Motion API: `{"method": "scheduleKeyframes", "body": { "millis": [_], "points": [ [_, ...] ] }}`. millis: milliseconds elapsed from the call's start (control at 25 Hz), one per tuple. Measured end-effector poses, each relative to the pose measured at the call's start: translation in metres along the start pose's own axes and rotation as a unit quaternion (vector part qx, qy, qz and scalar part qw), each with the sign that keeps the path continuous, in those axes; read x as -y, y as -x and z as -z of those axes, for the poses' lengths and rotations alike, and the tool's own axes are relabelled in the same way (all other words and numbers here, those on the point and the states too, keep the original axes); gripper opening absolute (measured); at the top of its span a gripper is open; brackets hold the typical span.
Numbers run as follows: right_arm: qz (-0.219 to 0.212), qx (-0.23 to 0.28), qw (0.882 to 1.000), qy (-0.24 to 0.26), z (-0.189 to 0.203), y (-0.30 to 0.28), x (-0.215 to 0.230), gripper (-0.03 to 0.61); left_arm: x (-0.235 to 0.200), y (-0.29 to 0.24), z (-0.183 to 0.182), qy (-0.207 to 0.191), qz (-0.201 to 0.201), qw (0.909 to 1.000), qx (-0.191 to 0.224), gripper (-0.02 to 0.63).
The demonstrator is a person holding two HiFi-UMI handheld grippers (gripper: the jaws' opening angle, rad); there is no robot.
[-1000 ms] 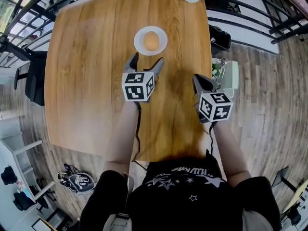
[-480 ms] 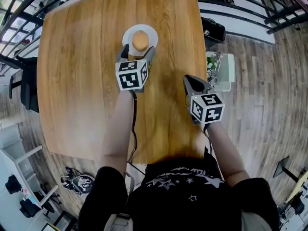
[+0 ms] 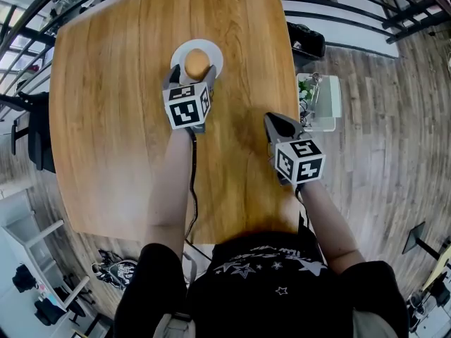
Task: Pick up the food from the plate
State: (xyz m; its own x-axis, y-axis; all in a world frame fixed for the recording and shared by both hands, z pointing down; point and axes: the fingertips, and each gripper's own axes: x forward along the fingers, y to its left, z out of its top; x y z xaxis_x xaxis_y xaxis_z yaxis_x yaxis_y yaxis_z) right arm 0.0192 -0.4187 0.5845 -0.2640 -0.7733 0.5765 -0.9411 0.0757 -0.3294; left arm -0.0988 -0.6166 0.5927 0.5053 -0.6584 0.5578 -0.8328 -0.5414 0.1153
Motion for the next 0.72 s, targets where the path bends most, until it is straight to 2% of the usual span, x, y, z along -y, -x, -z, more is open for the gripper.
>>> {"method": "scheduleKeyframes", "body": {
  "millis": [120,400,720],
  "points": [
    [0.002,0.001,1.0,0.0,-0.001,0.002,0.002,0.0,0.002,-0.001,0.007,0.007,0.014,0.9997,-0.017,0.333],
    [0.007,0.003,1.0,0.003,-0.007,0.009,0.003,0.0,0.001,0.003,0.006,0.024,0.026,0.9991,-0.021,0.33],
    [0.006,0.011,1.0,0.008,-0.012,0.017,0.003,0.0,0.01,0.028,0.009,0.054,0.033,0.9979,0.005,0.33]
  ]
}}
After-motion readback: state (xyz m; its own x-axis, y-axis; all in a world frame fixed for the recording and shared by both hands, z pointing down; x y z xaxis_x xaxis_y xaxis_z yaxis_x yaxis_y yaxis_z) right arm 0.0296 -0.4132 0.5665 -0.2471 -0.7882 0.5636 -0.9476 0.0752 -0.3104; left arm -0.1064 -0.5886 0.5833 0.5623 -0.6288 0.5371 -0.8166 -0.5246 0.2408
